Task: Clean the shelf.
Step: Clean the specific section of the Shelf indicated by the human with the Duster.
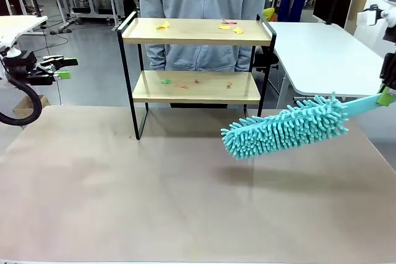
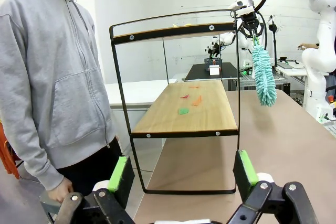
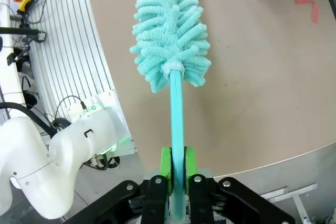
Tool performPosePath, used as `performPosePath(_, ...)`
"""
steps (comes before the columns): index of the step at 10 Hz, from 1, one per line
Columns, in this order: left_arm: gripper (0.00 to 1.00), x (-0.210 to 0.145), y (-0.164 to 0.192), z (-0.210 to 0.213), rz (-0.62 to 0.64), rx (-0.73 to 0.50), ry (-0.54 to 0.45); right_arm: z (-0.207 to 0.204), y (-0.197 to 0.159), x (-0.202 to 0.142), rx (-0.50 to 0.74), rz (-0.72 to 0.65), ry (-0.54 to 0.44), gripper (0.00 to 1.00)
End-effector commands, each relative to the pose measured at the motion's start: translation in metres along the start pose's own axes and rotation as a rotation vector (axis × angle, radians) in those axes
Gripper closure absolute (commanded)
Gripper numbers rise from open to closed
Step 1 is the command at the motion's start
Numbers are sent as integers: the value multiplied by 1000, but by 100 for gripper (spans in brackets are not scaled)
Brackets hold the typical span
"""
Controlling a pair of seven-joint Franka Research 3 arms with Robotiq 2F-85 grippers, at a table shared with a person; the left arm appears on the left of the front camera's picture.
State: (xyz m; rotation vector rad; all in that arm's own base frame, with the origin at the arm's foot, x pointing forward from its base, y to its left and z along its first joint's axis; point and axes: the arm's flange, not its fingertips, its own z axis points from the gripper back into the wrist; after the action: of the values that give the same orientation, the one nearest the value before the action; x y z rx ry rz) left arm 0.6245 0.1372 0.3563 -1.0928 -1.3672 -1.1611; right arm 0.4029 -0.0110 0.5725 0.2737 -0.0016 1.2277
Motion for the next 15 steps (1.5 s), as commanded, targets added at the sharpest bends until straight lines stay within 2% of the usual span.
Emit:
performPosePath(1,0,3,-1,0,-5,-3,-3,2,-1,0,-17,-19,-4,87)
performPosePath(15,0,3,-1,0,-5,-3,-3,2,-1,0,-17,-19,-4,87)
